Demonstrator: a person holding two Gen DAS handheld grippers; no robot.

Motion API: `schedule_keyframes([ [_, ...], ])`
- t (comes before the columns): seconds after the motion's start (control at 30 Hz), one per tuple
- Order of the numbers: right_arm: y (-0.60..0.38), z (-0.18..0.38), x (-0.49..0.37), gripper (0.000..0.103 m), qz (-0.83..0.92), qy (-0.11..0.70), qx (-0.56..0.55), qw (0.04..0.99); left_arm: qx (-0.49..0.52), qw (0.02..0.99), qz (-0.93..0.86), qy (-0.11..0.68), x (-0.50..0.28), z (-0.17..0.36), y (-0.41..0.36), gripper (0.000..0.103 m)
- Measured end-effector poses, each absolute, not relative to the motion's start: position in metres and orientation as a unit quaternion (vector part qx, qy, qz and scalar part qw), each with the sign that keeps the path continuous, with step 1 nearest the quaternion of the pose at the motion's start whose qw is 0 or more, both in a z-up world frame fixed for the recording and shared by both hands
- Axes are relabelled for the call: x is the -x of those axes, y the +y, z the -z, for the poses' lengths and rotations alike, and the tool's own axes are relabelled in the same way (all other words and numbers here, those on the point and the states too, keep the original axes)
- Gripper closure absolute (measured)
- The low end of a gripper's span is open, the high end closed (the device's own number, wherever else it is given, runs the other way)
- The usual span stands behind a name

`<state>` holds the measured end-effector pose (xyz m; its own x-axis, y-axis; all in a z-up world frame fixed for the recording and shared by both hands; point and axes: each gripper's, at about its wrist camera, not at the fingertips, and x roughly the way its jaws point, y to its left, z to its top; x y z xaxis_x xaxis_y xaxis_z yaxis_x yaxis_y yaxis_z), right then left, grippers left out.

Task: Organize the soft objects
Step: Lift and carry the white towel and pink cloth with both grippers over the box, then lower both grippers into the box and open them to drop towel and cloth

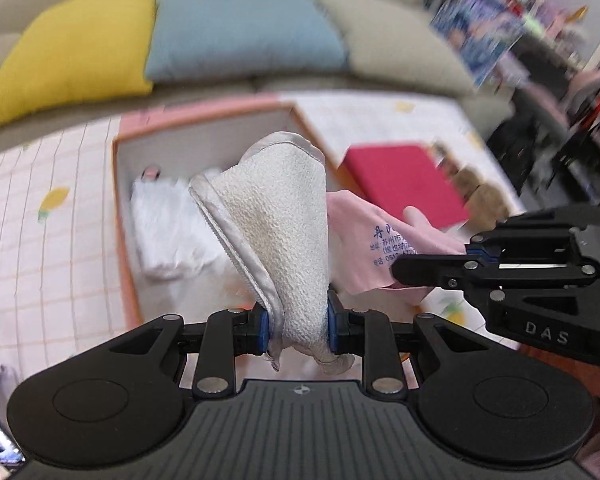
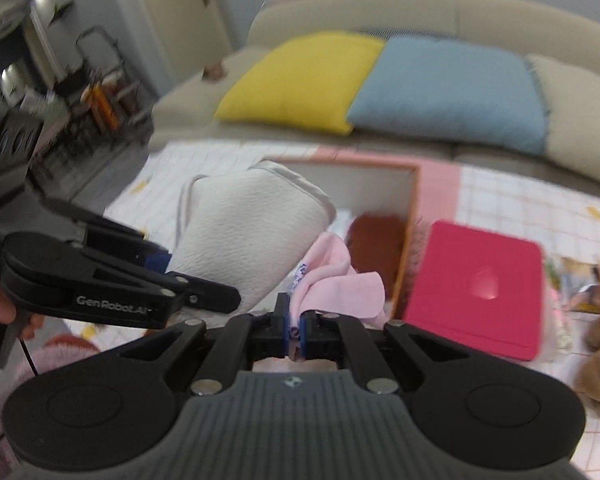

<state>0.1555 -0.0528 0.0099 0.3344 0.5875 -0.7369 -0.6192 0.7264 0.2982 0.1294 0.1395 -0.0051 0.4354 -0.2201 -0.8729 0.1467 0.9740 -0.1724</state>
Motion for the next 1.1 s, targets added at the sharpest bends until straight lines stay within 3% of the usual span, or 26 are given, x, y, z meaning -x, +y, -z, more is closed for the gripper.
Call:
schedule_keyframes([
  [0.2, -0.017, 0.024, -0.166, 0.102, -0.402, 0.504, 0.055, 0.762, -0.022, 0.812, 0.089, 0.577, -0.13, 0.039, 0.14, 0.074],
  [0.33, -0.003, 0.044, -0.174, 0.101, -0.396, 0.53, 0.076, 0.746, -0.105, 0.816, 0.035, 0.568, -0.133, 0.056, 0.135, 0.074],
  [0.67, 0.009, 0.075, -0.182, 0.1, -0.374, 0.569, 0.107, 0.725, -0.188, 0.795, -0.019, 0.577, -0.155, 0.089, 0.122, 0.069],
  [0.87, 0.011, 0.079, -0.181, 0.093, -0.366, 0.582, 0.112, 0.718, -0.177, 0.794, -0.026, 0.581, -0.162, 0.097, 0.124, 0.051],
  [0.93, 0.013, 0.083, -0.184, 0.093, -0.364, 0.585, 0.117, 0.715, -0.164, 0.802, -0.023, 0.574, -0.161, 0.093, 0.126, 0.037],
  [1.0, 0.014, 0.085, -0.184, 0.09, -0.363, 0.589, 0.122, 0.712, -0.158, 0.811, -0.022, 0.563, -0.16, 0.088, 0.126, 0.031],
  [1.1, 0.014, 0.083, -0.183, 0.08, -0.368, 0.589, 0.12, 0.71, -0.152, 0.819, -0.015, 0.554, -0.157, 0.077, 0.127, 0.024],
])
